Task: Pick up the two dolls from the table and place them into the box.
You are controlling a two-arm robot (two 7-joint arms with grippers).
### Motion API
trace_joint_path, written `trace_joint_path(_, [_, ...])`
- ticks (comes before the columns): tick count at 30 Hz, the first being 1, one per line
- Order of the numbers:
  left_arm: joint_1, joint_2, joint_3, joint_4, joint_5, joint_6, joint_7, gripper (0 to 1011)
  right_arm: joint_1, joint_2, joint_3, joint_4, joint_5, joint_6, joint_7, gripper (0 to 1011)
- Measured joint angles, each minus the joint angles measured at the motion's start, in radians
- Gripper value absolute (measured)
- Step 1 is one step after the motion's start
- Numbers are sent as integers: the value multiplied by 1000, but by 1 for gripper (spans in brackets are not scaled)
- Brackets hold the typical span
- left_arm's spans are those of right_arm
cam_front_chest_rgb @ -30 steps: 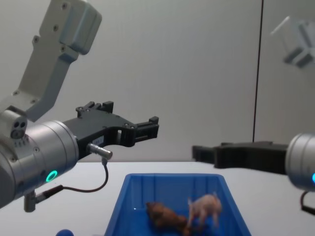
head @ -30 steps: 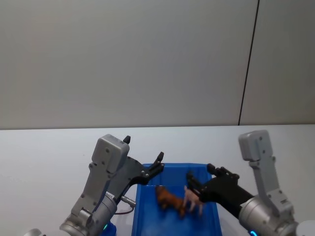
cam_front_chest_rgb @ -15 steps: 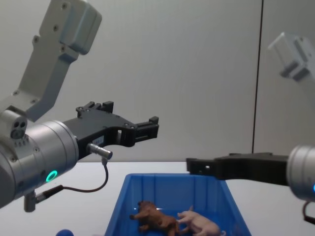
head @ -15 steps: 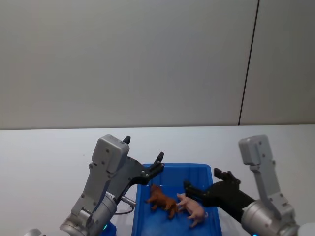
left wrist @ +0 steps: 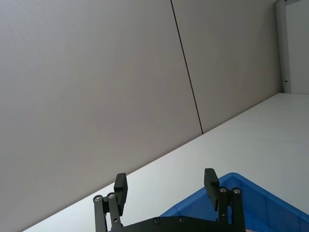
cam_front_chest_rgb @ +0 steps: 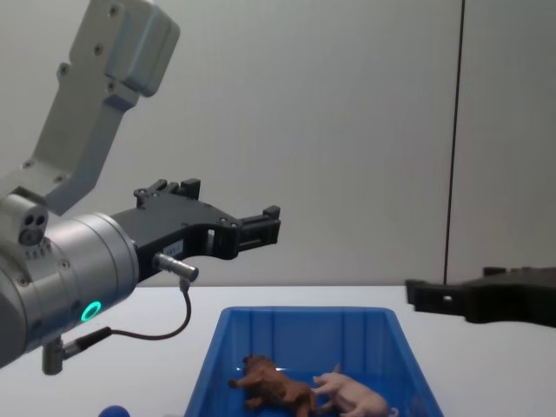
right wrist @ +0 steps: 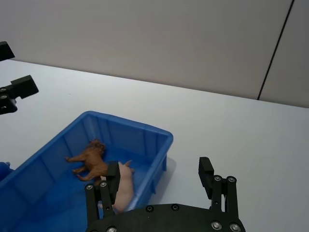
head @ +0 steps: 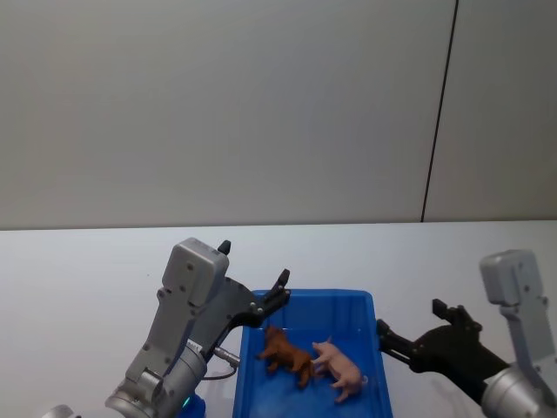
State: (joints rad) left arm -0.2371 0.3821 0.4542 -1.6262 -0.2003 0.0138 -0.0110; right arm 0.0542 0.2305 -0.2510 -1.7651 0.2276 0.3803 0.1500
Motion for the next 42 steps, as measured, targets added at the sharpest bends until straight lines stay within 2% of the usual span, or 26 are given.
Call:
trace_joint_path(11, [7, 7, -2, -7, 6, 6, 6, 1003, -38, 41, 23, -37, 11, -19, -17, 1001])
trace_joint_path(20, [48, 44, -15, -40, 7, 37, 49, 1003, -52, 56, 32, -50, 15, -26, -24, 1001])
trace_joint_path(29, [126, 112, -35, -74, -38, 63, 97, 1003, -60, 64, 37, -58, 16, -29, -27, 1001])
trace_joint_path(36, [169, 146, -44, -69, -70, 63, 101, 1003, -63, 67, 39, -60, 17, -30, -28, 1001])
trace_joint_path(42, [192, 156, -46, -44, -94, 47, 84, 1003, -64, 69, 39, -61, 18, -30, -29, 1001])
